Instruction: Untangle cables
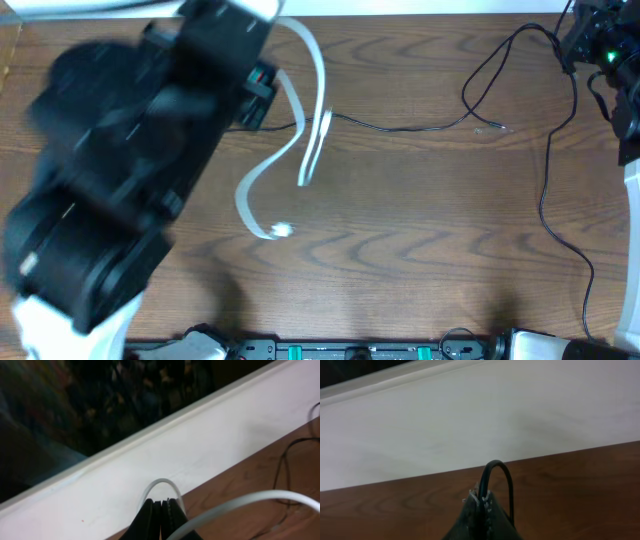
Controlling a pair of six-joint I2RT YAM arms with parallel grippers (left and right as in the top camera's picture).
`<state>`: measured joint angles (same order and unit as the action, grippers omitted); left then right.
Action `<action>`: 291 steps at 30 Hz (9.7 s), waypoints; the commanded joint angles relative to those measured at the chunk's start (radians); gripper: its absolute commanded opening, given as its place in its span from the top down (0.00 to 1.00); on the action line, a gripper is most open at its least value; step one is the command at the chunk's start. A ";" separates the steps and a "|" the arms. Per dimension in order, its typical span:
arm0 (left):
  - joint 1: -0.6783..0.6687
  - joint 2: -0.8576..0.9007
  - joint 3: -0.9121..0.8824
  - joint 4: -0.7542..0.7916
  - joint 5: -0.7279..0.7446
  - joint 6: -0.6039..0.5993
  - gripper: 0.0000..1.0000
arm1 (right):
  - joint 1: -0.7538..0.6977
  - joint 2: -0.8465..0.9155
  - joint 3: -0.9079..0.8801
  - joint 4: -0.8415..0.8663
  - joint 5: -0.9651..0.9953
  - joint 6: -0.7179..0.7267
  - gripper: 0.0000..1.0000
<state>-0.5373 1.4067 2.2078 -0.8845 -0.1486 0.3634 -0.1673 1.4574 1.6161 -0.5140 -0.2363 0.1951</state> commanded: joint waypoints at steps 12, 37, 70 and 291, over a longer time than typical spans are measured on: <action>0.287 0.124 0.008 -0.023 0.469 -0.201 0.00 | 0.008 -0.126 0.020 -0.006 -0.177 -0.035 0.99; 0.249 0.192 -0.002 -0.120 0.697 -0.204 0.07 | 0.361 -0.273 0.021 0.295 -0.346 0.140 0.99; 0.070 0.259 -0.002 -0.007 0.818 -0.159 0.92 | 0.387 -0.292 0.020 0.264 -0.357 0.143 0.99; 0.069 0.024 -0.003 -0.185 0.465 -0.174 0.86 | 0.234 0.754 -0.001 -0.260 -0.063 -1.555 0.19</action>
<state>-0.4679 1.4292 2.1994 -1.0687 0.3294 0.1837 0.0673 2.1975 1.6199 -0.7879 -0.2771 -1.3418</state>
